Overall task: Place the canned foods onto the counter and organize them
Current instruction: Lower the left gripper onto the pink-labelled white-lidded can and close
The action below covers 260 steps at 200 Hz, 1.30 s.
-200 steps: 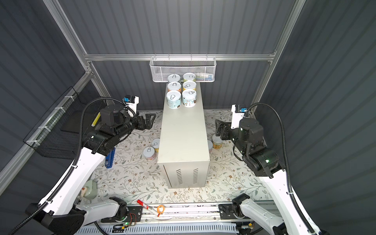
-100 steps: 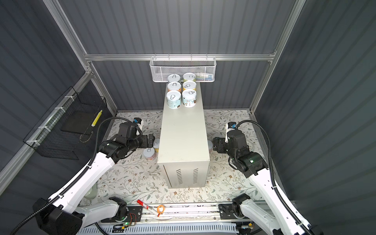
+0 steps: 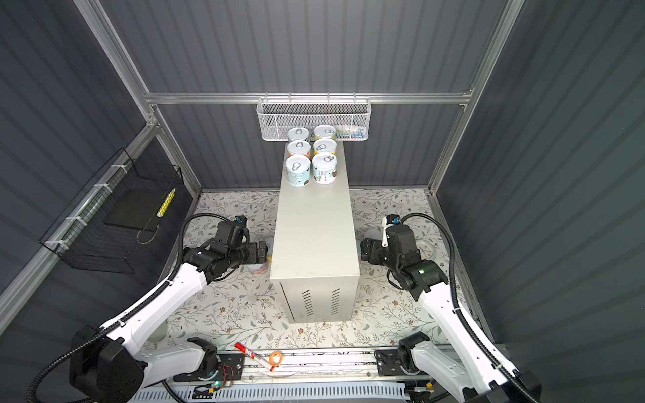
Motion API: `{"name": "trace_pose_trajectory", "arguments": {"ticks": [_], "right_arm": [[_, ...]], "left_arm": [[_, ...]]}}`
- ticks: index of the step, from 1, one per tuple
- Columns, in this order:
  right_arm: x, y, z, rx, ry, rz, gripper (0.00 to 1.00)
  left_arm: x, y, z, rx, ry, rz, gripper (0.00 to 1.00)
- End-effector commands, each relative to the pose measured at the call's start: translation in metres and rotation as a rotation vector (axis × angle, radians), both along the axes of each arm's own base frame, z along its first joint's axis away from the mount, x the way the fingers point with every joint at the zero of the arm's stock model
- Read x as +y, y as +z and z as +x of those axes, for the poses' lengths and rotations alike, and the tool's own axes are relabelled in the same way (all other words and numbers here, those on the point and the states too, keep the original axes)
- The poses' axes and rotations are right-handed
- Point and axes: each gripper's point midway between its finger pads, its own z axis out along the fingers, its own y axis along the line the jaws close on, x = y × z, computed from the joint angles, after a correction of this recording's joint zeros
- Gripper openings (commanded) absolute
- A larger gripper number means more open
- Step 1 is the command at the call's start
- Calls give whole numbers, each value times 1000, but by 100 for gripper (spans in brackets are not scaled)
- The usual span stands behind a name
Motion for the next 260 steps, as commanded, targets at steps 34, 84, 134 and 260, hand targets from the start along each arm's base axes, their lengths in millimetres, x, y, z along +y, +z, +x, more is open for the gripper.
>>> {"name": "trace_pose_trajectory", "arguments": {"ticks": [34, 84, 134, 260], "right_arm": [[-5, -13, 13, 20, -22, 51, 86], [-3, -26, 17, 46, -16, 64, 86], [1, -29, 23, 43, -14, 85, 87], [0, -23, 32, 39, -20, 72, 89]], "left_arm": [[10, -18, -3, 34, 43, 23, 99], [15, -35, -9, 79, 70, 42, 100], [15, -59, -6, 128, 84, 64, 100], [7, -110, 23, 154, 143, 63, 99]]}}
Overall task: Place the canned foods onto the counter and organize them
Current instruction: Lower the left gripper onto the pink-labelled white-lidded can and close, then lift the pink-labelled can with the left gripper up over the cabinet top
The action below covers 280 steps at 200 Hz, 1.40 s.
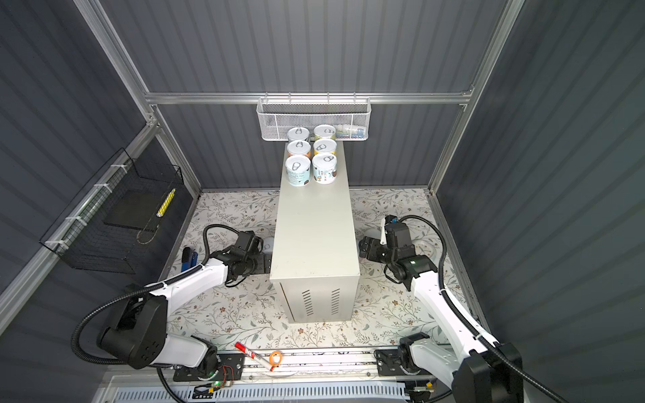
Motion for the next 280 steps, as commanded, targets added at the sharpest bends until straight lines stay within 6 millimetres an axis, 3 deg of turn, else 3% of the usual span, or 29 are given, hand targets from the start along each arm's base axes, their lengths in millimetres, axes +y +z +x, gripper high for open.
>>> {"name": "trace_pose_trajectory", "arguments": {"ticks": [1, 46, 94, 189, 232, 242, 256, 280], "right_arm": [[0, 12, 7, -24, -8, 6, 89], [-1, 9, 6, -19, -10, 8, 89], [1, 4, 8, -2, -1, 5, 89], [1, 2, 6, -4, -2, 7, 88], [2, 2, 7, -7, -1, 14, 88], [3, 2, 7, -6, 3, 16, 88], [3, 1, 7, -5, 3, 20, 88], [4, 4, 6, -11, 5, 28, 88]], "left_arm": [[-3, -2, 17, -27, 40, -18, 99], [1, -17, 16, -17, 65, -8, 99], [0, -21, 19, -51, 91, -34, 96], [8, -27, 13, -31, 104, 1, 80], [13, -23, 3, -20, 93, 15, 53], [13, -20, 0, -18, 85, 16, 37], [14, -12, -3, -17, 80, 15, 0], [10, 12, -10, -16, 57, -19, 0]]}}
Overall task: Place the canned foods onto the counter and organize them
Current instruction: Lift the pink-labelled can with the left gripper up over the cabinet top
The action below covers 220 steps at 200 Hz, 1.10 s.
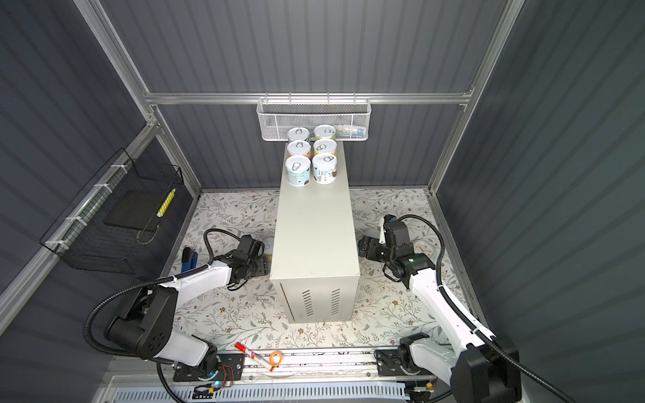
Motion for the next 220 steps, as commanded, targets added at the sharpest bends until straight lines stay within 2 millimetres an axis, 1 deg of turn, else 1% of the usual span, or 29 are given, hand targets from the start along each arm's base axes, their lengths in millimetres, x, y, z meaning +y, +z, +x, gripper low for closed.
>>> {"name": "trace_pose_trajectory", "arguments": {"ticks": [1, 17, 32, 48, 70, 93, 101, 104, 114, 117, 119, 121, 136, 151, 169, 181, 186, 207, 220], "right_arm": [[1, 8, 1, -21, 0, 25, 88], [2, 15, -1, -31, 4, 30, 88], [1, 19, -3, -35, 8, 26, 88], [0, 24, -5, -46, 8, 23, 89], [-1, 30, -5, -66, 10, 21, 88], [0, 39, -2, -84, 15, 17, 89], [0, 43, 0, -94, 16, 17, 88], [-1, 40, -3, -73, 16, 10, 89], [-2, 43, -4, -78, 15, 7, 88], [-1, 44, -4, -80, 15, 8, 88], [-1, 45, -4, -83, 16, 8, 88], [-2, 45, -4, -85, 15, 8, 88], [-3, 50, -4, -99, 11, 8, 89], [-3, 52, -6, -105, 7, 13, 88], [-3, 55, -9, -109, 10, 19, 88], [-4, 55, -11, -110, 8, 23, 88], [-4, 56, -12, -114, 5, 24, 88], [-6, 59, -17, -128, -2, 28, 88], [-6, 60, -18, -134, -2, 31, 88]], "left_arm": [[-2, 30, -7, -11, -25, -30, 0], [-9, 61, -13, -33, -57, -86, 0], [-11, 100, -17, -86, -99, -107, 0], [-7, 136, -19, -131, -134, -85, 0], [3, 174, -19, -157, -161, -8, 0], [7, 221, -17, -238, -202, 34, 0], [6, 241, -16, -285, -218, 29, 0], [6, 249, -15, -304, -222, 27, 0], [4, 274, -15, -359, -245, 17, 0], [3, 277, -16, -365, -252, 16, 0], [2, 290, -15, -392, -258, 7, 0], [1, 296, -16, -403, -264, 4, 0], [-9, 326, -17, -448, -331, -22, 0], [-21, 345, -18, -461, -399, -57, 0], [-41, 356, -17, -450, -480, -121, 0], [-53, 367, -17, -455, -528, -163, 0], [-55, 366, -20, -429, -543, -174, 0], [-68, 380, -22, -437, -592, -230, 0], [-75, 386, -22, -438, -613, -260, 0]]}}
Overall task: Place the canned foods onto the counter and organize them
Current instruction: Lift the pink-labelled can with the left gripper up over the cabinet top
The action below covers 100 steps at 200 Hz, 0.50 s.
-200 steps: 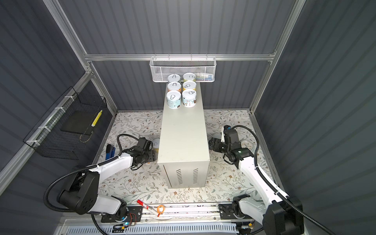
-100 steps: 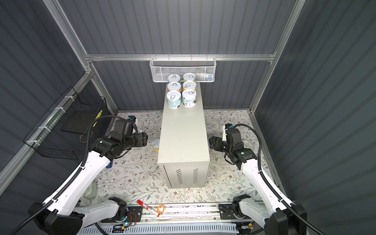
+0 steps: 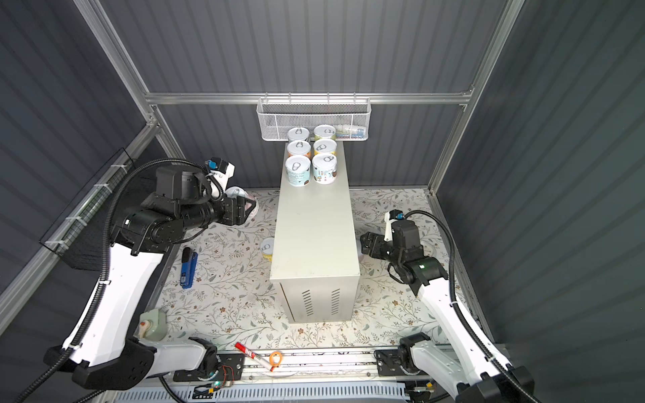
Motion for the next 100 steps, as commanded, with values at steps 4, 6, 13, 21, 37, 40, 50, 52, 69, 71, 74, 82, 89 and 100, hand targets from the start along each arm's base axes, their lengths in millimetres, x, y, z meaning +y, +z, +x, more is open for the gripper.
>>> {"name": "trace_pose_trajectory", "arguments": {"ticks": [4, 6, 13, 21, 37, 40, 50, 52, 69, 71, 74, 82, 89, 100], "right_arm": [[-4, 5, -4, -13, -15, 0, 88], [-5, 4, -4, -12, -16, 0, 88], [-4, 5, -4, -14, -14, 0, 88], [-5, 5, -4, -16, -13, -1, 88], [-6, 7, -5, -23, -18, -3, 88], [-6, 7, -5, -25, -18, -2, 88], [-5, 8, -5, -29, -17, 0, 88], [-5, 9, -5, -30, -17, 0, 88], [-5, 10, -5, -34, -14, -1, 88], [-5, 10, -5, -33, -14, -1, 88], [-5, 10, -5, -34, -13, -2, 88], [-6, 10, -6, -35, -13, -4, 88], [-6, 11, -6, -38, -14, -5, 88], [-7, 11, -6, -39, -15, -8, 88]], "left_arm": [[-21, 22, -12, -14, -127, -68, 0], [-22, 23, -12, -16, -132, -71, 0], [-26, 27, -13, -28, -139, -79, 0], [-31, 31, -14, -49, -147, -84, 0], [-38, 35, -16, -81, -136, -53, 0], [-39, 36, -16, -89, -132, -44, 0], [-45, 39, -17, -108, -136, -26, 0], [-46, 40, -17, -111, -137, -25, 0], [-56, 42, -17, -103, -158, -12, 0], [-57, 41, -17, -102, -161, -10, 0], [-59, 42, -17, -103, -164, -9, 0], [-61, 42, -16, -100, -167, -2, 0], [-63, 42, -15, -101, -170, 4, 0], [-65, 42, -13, -97, -174, 17, 0]]}}
